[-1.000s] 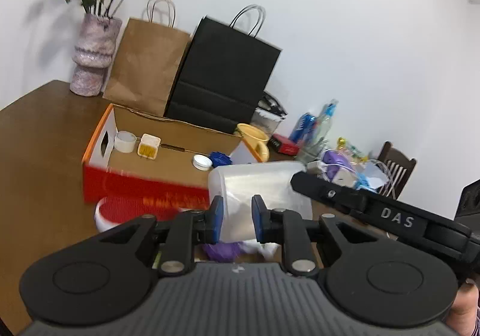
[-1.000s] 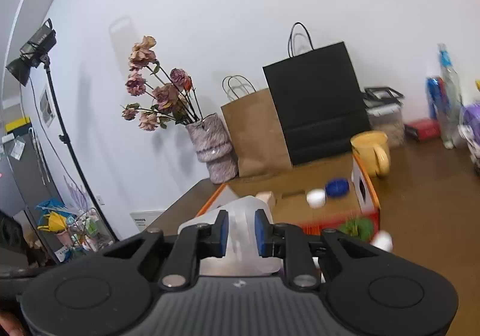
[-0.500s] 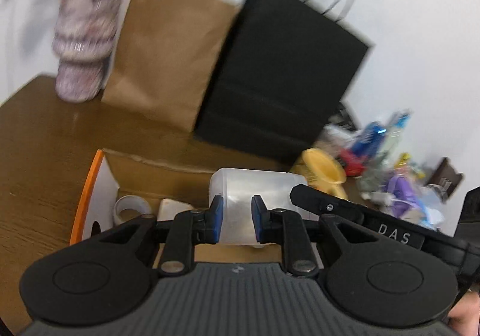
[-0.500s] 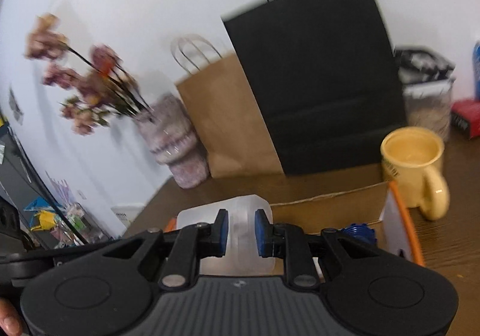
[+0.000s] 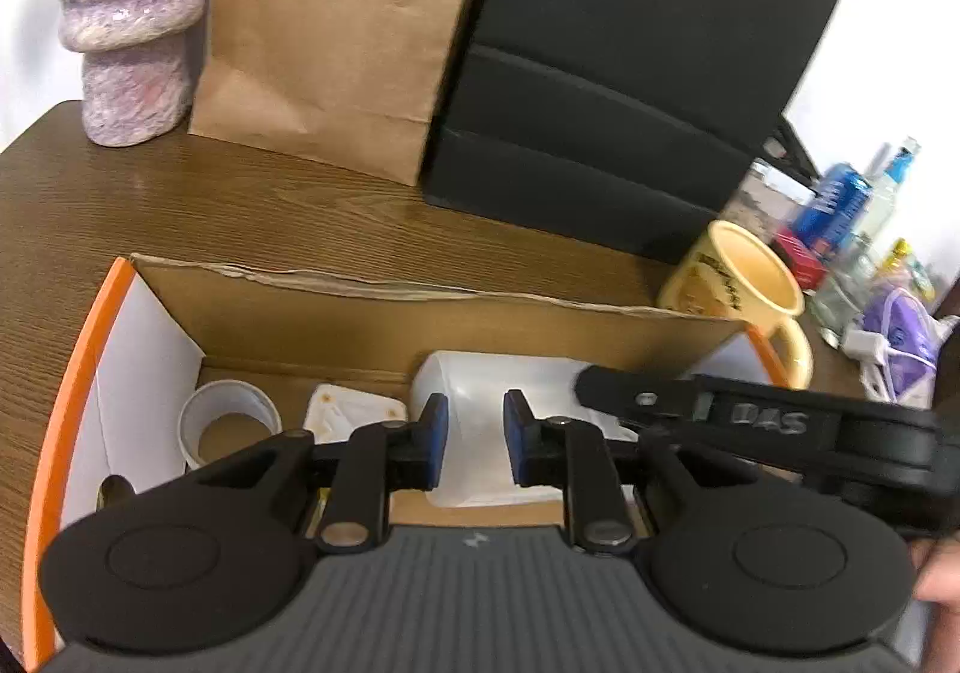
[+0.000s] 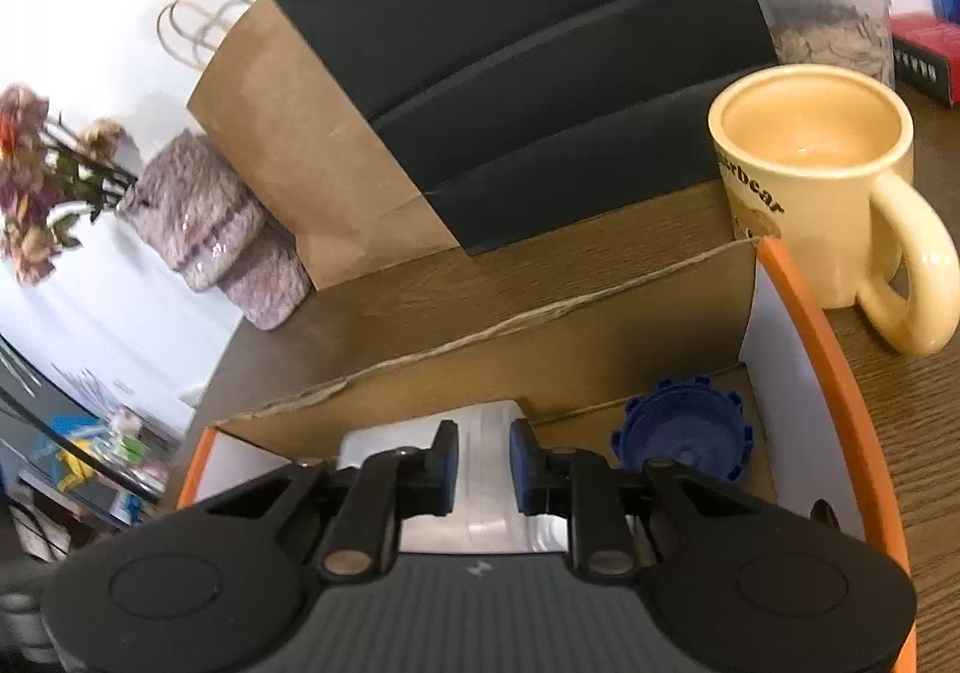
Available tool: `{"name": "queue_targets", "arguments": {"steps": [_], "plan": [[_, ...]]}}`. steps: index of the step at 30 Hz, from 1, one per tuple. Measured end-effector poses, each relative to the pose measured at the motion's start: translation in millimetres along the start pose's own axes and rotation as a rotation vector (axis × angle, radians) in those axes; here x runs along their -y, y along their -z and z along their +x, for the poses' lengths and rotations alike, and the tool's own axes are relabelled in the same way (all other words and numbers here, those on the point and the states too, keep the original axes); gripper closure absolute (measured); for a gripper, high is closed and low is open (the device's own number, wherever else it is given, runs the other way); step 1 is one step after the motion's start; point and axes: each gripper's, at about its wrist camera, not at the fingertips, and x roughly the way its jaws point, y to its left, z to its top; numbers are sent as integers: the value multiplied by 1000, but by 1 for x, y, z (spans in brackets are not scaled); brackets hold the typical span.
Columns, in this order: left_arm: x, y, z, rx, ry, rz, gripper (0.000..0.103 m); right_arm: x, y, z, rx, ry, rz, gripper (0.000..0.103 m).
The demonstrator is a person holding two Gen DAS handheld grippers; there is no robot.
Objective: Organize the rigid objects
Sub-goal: 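Lower the white plastic box into the red box and open both tools, then withdraw both open tools from the box toward the remaining table items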
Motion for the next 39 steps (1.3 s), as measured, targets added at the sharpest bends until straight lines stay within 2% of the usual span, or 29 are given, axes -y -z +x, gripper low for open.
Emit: {"name": "queue_targets", "arguments": {"steps": [3,7,12,17,20,24,25,26,30,33,39], "plan": [[-5,0,-3,13,10,-4,83,-19,2,-3,12,46,-117,84],[-4,-3,-31,65,27,27,83,-44,3,-26,51,80,-238,84],[6,2,-76,116,-17,94,83,-61,7,-70,74,105,-303,83],[13,24,-130,167,-75,151,81,-78,29,-127,111,177,-423,81],[21,45,-163,219,-128,174,67,-87,50,-162,159,216,-485,75],[31,82,-204,308,-217,222,60,-94,84,-202,230,235,-550,70],[32,93,-215,328,-227,218,59,-94,93,-212,247,233,-558,65],[32,102,-224,344,-230,212,55,-94,101,-221,264,231,-561,59],[29,140,-261,403,-249,223,43,-94,135,-255,317,222,-579,56],[31,171,-285,455,-281,260,38,-93,162,-279,372,221,-596,51],[31,224,-330,520,-241,252,29,-94,224,-318,445,226,-639,45]]}}
